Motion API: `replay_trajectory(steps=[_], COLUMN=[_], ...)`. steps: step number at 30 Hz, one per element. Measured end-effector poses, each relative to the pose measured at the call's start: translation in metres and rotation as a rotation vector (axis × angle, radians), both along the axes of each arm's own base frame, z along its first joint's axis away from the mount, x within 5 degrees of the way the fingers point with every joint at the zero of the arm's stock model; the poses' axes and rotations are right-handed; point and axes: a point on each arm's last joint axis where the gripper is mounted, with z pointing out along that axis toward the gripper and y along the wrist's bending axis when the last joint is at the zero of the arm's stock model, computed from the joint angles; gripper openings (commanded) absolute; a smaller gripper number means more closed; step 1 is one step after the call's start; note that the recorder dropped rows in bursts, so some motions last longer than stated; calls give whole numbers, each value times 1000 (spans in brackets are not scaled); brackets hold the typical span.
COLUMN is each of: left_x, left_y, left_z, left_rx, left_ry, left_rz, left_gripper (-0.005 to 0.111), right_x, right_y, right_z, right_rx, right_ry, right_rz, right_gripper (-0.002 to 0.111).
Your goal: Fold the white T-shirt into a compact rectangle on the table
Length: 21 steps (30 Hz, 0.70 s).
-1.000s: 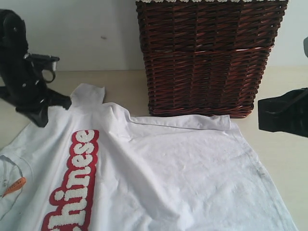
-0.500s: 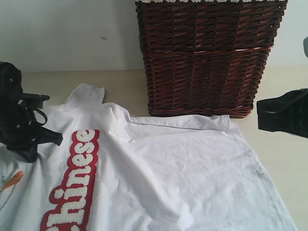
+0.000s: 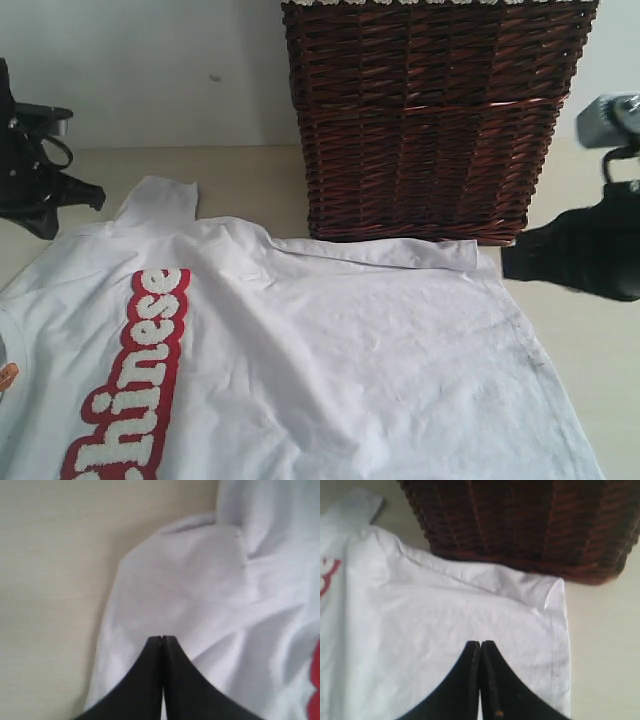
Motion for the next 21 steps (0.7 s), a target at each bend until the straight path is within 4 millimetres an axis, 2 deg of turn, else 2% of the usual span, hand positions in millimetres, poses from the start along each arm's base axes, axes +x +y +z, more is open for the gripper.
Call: replay_trajectory(steps=[1, 2, 3, 6, 10, 12, 16, 21], left_x=[-4, -6, -12, -34, -54, -56, -53, -46], left_y=[-3, -3, -4, -4, -5, -7, -8, -8], left_z=[16, 23, 36, 54, 63, 63, 62, 59], left_rx=[-36, -47, -61, -74, -112, -137, -151, -153], left_ry=[-13, -21, -33, -42, -76, -106, -144, -201], left_rz=[7, 8, 6, 7, 17, 20, 23, 5], left_gripper=[0, 0, 0, 0, 0, 0, 0, 0], right_x=[11, 18, 33, 78, 120, 132, 147, 173], right_y=[5, 8, 14, 24, 10, 6, 7, 13], right_z=[-15, -22, -31, -51, -88, -108, -115, -91], right_rx=[-29, -41, -58, -84, -95, -105, -108, -70], right_ry=[83, 124, 177, 257, 353, 377, 355, 257], right_rz=[16, 26, 42, 49, -30, -68, -86, -96], right_gripper=[0, 0, 0, 0, 0, 0, 0, 0])
